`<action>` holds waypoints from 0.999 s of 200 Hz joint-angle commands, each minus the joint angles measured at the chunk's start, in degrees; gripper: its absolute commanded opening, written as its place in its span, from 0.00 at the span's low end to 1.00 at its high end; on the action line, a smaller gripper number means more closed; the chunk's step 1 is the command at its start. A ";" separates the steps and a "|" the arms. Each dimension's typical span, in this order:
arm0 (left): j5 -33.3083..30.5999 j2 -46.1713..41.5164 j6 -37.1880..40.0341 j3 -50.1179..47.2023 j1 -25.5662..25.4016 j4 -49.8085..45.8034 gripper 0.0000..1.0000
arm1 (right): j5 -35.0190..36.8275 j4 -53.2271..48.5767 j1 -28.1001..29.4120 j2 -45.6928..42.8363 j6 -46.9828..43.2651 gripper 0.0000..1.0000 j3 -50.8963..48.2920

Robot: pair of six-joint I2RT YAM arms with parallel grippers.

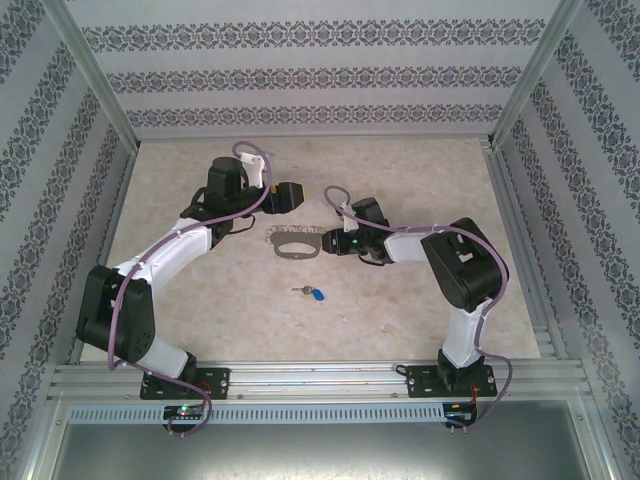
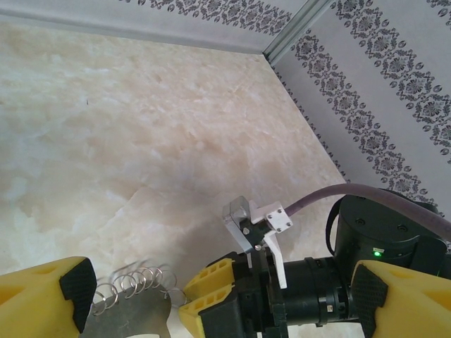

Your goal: Put the keys on the keyring

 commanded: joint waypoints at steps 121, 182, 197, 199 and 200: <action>0.76 -0.54 1.14 0.14 0.50 1.80 0.99 | 2.76 0.46 0.39 -0.65 6.82 0.31 0.01; -1.71 -1.37 4.91 1.00 0.54 -1.46 1.00 | 2.28 0.36 0.59 1.04 7.12 0.25 1.62; -2.31 -1.61 5.59 1.08 0.54 -1.89 1.00 | 2.15 0.28 0.67 1.24 7.13 0.23 2.04; -2.35 -1.69 5.67 1.05 0.56 -1.89 1.00 | 2.11 0.21 0.66 1.31 7.14 0.23 2.02; -2.31 -1.72 5.70 1.09 0.58 -1.94 1.00 | 2.11 0.22 0.66 1.37 7.10 0.23 2.09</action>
